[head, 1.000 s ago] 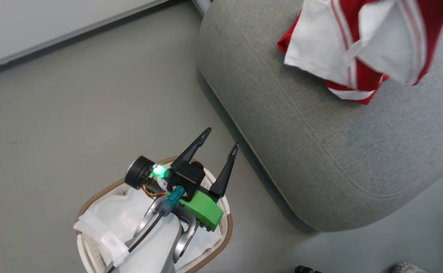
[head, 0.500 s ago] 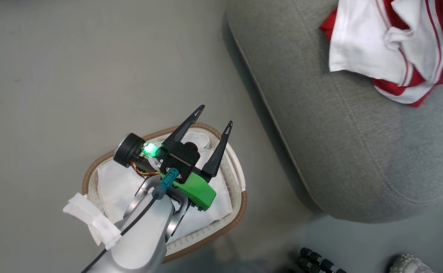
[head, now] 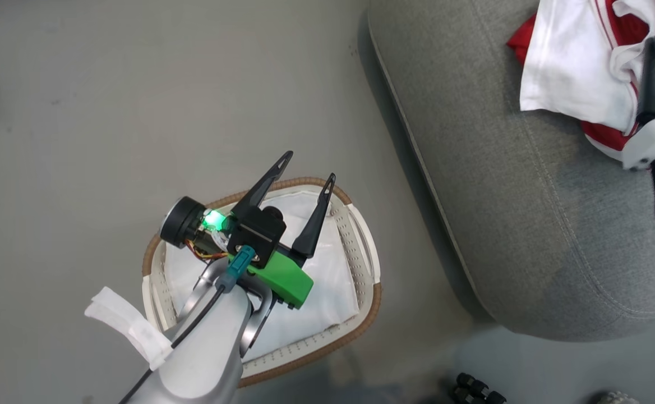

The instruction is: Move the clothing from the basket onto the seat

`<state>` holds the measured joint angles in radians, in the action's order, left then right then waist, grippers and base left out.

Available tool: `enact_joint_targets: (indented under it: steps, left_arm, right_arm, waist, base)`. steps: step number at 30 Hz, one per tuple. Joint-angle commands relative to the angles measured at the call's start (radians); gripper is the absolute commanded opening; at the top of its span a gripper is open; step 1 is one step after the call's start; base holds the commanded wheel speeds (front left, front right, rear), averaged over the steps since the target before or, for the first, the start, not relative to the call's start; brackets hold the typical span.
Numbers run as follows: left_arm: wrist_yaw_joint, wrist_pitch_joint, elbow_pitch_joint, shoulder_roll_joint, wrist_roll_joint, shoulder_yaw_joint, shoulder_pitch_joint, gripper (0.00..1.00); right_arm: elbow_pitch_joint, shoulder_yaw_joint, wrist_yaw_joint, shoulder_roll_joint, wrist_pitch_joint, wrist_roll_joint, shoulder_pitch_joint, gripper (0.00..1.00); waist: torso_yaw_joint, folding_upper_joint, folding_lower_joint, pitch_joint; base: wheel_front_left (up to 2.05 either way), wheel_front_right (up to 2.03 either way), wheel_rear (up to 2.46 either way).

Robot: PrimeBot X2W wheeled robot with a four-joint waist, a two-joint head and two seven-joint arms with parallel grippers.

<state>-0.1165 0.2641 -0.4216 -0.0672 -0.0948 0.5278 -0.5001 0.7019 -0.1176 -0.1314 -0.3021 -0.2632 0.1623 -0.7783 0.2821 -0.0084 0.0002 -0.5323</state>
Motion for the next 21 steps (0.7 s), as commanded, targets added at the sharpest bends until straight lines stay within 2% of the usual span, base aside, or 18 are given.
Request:
enact_joint_targets:
  steps: [1,8,13,21]
  left_arm:
    - [-0.003,0.000,0.004,0.004,-0.004,-0.002,0.019,1.00]
    - [0.019,0.000,0.018,0.011,-0.030,-0.030,0.072,1.00]
    - [0.030,0.000,0.028,0.013,-0.038,-0.056,0.115,1.00]
    - [0.063,0.000,0.041,0.015,-0.052,-0.142,0.182,1.00]
  right_arm:
    - [-0.014,0.015,0.001,-0.001,-0.002,-0.005,0.034,1.00]
    - [-0.127,0.102,0.001,0.020,-0.002,0.033,0.138,1.00]
    - [-0.209,0.179,0.001,0.038,-0.002,0.047,0.212,1.00]
    - [-0.275,0.181,0.001,0.105,-0.002,0.083,0.329,1.00]
  waist:
    - [0.006,0.0084,-0.0002,0.056]
    - [-0.016,0.0084,-0.0002,0.156]
    - [-0.060,0.0084,-0.0002,0.227]
    - [-0.164,0.0084,-0.0002,0.311]
  base:
    - [0.00,0.00,0.00]
    - [0.00,0.00,0.00]
    - [0.00,0.00,0.00]
    - [0.00,0.00,0.00]
